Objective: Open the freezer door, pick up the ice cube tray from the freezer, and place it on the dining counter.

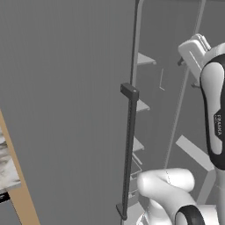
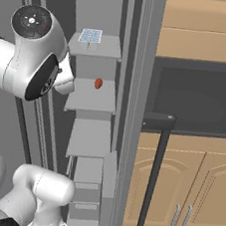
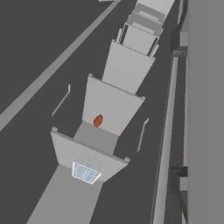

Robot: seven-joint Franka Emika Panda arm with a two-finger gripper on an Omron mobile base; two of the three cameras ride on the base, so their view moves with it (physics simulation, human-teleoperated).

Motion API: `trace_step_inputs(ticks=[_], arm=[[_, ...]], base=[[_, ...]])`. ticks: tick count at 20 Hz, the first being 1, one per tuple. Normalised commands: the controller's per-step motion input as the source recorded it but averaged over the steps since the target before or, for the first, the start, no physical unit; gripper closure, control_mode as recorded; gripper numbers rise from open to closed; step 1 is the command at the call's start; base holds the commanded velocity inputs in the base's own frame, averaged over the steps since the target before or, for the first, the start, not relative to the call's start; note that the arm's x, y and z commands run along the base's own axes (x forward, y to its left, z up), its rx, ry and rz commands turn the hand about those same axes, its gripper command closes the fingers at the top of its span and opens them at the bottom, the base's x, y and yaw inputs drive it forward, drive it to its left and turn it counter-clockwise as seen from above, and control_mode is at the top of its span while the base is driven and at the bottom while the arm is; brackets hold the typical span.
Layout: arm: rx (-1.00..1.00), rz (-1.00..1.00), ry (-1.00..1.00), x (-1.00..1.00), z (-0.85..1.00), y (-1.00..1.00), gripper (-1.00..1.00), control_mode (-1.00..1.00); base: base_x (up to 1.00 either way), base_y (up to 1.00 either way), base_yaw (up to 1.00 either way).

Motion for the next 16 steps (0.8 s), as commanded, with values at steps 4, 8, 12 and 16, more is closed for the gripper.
trace_step_inputs(ticks=[4, 8, 12, 16], arm=[[0.05, 0.0, -0.02, 0.26, 0.0, 0.0, -1.0, -1.0], [0.05, 0.0, -0.05, 0.28, -0.01, 0.0, -1.0, -1.0], [0.05, 0.0, -0.03, 0.32, 0.0, 0.01, -1.0, -1.0], [0.04, 0.0, 0.0, 0.36, 0.0, 0.03, -1.0, -1.0]], base=[[0.0, 0.0, 0.0], [0.0, 0.0, 0.0], [0.0, 0.0, 0.0], [0.0, 0.0, 0.0]])
